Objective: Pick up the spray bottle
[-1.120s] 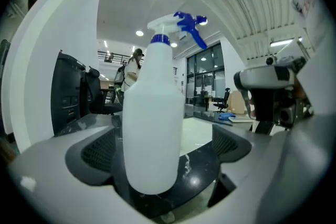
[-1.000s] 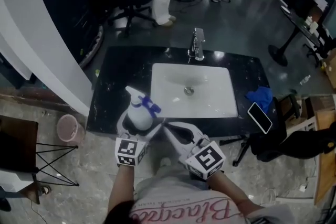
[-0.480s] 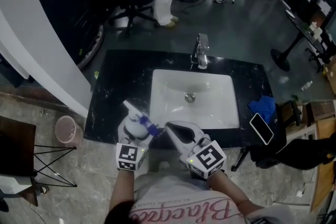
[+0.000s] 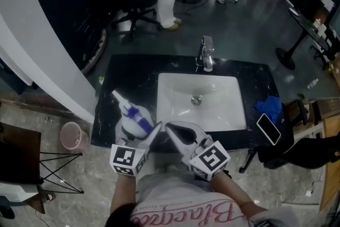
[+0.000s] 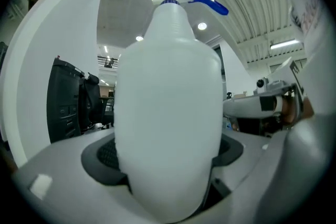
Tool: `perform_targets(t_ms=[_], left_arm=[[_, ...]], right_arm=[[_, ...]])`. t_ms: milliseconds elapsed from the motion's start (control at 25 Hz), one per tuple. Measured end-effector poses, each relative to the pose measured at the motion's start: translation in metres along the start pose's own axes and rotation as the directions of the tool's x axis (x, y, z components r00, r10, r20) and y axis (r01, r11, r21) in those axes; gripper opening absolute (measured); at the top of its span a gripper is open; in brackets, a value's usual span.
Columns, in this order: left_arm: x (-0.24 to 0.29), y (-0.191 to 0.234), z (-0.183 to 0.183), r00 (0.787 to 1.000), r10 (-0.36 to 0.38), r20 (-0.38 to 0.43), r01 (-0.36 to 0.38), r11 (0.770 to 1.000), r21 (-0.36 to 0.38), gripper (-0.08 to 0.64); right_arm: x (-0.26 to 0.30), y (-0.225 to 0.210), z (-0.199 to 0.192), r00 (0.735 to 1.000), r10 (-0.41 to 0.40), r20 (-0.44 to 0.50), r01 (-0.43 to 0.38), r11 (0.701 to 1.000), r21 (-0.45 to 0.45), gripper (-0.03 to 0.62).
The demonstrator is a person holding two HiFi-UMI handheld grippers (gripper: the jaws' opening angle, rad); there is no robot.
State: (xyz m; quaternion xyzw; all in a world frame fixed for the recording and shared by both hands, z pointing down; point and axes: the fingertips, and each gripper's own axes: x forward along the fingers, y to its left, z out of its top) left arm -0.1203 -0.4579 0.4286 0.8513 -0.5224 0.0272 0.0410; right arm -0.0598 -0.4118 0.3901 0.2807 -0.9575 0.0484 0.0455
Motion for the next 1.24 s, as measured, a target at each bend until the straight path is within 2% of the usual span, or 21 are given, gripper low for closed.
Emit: perform_targets(t_ms=[320,560,1240], left_arm=[[-0.008,0.010,0.055,0.999,0.025,0.031,-0.027,0.998,0.052,0.425],[-0.010,0.011,0.082,0.998,0.028,0.056,-0.032,0.997,0.067,0.425],[-0.010,0.005,0.088,0.998,0.016,0.057,-0.019,0.999,0.048,0.425]], right_arm=[[0.006,0.002,0.022,0.998,-0.042,0.042,0.044,0.998,-0.054,0.002],[0.010,0.000,0.030,0.997,-0.057,0.052,0.060,0.997,-0.046,0.001],[0.007,0.004,0.034,0.998,-0.039,0.044,0.043,0.994,-0.097,0.002]])
